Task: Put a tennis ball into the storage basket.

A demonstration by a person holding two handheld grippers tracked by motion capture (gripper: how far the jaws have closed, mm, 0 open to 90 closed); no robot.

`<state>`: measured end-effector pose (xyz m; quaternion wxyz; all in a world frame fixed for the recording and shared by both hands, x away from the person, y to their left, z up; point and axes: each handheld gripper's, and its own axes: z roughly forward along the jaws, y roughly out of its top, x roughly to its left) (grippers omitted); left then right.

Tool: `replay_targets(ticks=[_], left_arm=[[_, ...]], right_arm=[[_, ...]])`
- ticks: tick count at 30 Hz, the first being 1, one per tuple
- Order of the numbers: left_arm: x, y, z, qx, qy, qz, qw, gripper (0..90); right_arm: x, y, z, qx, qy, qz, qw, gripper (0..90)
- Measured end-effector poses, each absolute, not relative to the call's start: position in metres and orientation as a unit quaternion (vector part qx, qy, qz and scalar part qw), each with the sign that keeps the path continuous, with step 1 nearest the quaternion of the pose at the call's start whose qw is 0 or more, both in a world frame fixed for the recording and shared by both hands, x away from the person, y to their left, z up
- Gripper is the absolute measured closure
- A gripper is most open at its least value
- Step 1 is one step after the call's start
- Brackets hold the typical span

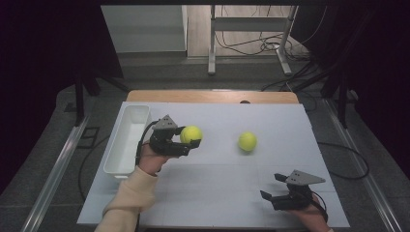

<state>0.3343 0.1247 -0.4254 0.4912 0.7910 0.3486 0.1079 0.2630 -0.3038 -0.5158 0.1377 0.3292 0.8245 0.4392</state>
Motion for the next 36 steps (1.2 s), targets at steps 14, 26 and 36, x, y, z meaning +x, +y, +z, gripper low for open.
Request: replay_targets(ticks=[14,26,36], left_arm=[[0.334,0.141,-0.417,0.775,0.359,0.118,0.506,26.6],[0.333,0.152,-0.412,0.765,0.366,0.128,0.514,26.6],[0.333,0.16,-0.408,0.758,0.374,0.137,0.517,26.6]], right_arm=[[0.263,-0.304,-0.516,0.329,0.824,0.44,0.138,13.7],[0.263,-0.304,-0.516,0.33,0.824,0.44,0.139,13.7],[0.263,-0.304,-0.516,0.33,0.824,0.44,0.138,13.7]])
